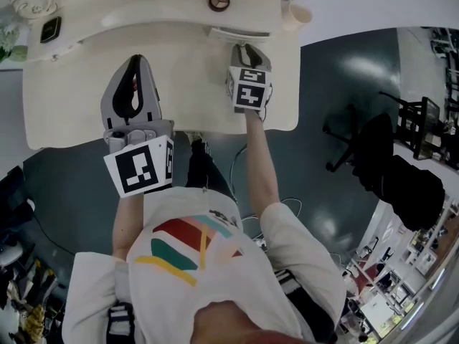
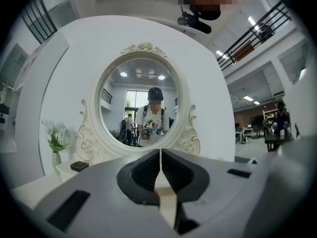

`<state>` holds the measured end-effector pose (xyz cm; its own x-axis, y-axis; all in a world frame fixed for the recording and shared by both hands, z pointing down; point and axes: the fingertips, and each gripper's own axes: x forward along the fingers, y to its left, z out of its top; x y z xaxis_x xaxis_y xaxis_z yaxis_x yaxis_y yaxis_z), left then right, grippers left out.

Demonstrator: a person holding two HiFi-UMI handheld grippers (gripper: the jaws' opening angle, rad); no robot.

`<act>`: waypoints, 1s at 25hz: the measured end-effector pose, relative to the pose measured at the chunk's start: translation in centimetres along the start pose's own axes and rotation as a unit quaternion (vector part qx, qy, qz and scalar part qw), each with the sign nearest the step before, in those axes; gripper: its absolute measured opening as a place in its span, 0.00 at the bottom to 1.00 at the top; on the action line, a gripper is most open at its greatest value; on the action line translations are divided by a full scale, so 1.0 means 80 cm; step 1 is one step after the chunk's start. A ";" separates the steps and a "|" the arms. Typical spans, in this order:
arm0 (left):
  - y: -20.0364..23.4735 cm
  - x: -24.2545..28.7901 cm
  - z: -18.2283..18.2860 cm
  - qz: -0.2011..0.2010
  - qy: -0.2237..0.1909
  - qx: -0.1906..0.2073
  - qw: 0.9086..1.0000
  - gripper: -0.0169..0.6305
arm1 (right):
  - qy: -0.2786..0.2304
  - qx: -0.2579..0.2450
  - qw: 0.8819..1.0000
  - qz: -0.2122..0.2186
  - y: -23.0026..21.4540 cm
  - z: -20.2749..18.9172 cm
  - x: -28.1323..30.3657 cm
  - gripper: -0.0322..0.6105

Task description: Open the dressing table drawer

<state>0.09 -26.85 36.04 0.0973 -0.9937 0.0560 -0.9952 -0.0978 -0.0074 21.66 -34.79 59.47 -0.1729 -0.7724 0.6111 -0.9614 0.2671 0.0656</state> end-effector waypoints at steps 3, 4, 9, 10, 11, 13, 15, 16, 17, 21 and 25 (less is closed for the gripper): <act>-0.001 -0.003 0.002 -0.001 -0.001 0.001 1.000 0.05 | 0.003 0.000 1.000 0.001 0.002 -0.005 -0.005 0.18; -0.001 -0.004 0.002 -0.001 -0.001 0.002 1.000 0.05 | 0.003 0.000 1.000 0.002 0.003 -0.006 -0.006 0.18; -0.002 -0.008 0.004 -0.004 -0.003 0.003 1.000 0.05 | 0.005 0.002 1.000 0.001 0.006 -0.014 -0.015 0.18; -0.002 -0.009 0.005 -0.005 -0.004 0.003 1.000 0.05 | 0.006 0.002 1.000 0.000 0.006 -0.016 -0.016 0.18; -0.002 -0.009 0.005 -0.005 -0.004 0.004 1.000 0.05 | 0.007 0.003 1.000 -0.001 0.006 -0.017 -0.017 0.18; -0.002 -0.009 0.006 -0.006 -0.005 0.004 1.000 0.05 | 0.008 0.003 1.000 -0.001 0.008 -0.018 -0.020 0.18; -0.001 -0.009 0.007 -0.007 -0.005 0.004 1.000 0.05 | 0.009 0.003 1.000 -0.002 0.009 -0.019 -0.023 0.18; -0.002 -0.009 0.008 -0.008 -0.006 0.004 1.000 0.05 | 0.009 0.002 1.000 -0.002 0.010 -0.020 -0.025 0.18; -0.002 -0.009 0.010 -0.009 -0.007 0.004 1.000 0.05 | 0.009 0.002 1.000 -0.003 0.010 -0.021 -0.026 0.18; -0.003 -0.009 0.012 -0.014 -0.010 0.004 1.000 0.05 | 0.010 0.003 1.000 -0.004 0.012 -0.027 -0.031 0.18; -0.006 -0.008 0.014 -0.019 -0.012 0.004 1.000 0.05 | 0.011 0.003 1.000 -0.005 0.014 -0.031 -0.038 0.18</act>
<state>0.50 -26.26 34.90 0.1346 -0.9904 0.0317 -0.9907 -0.1351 -0.0130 21.61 -30.72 59.69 -0.1586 -0.7615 0.6284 -0.9644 0.2559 0.0667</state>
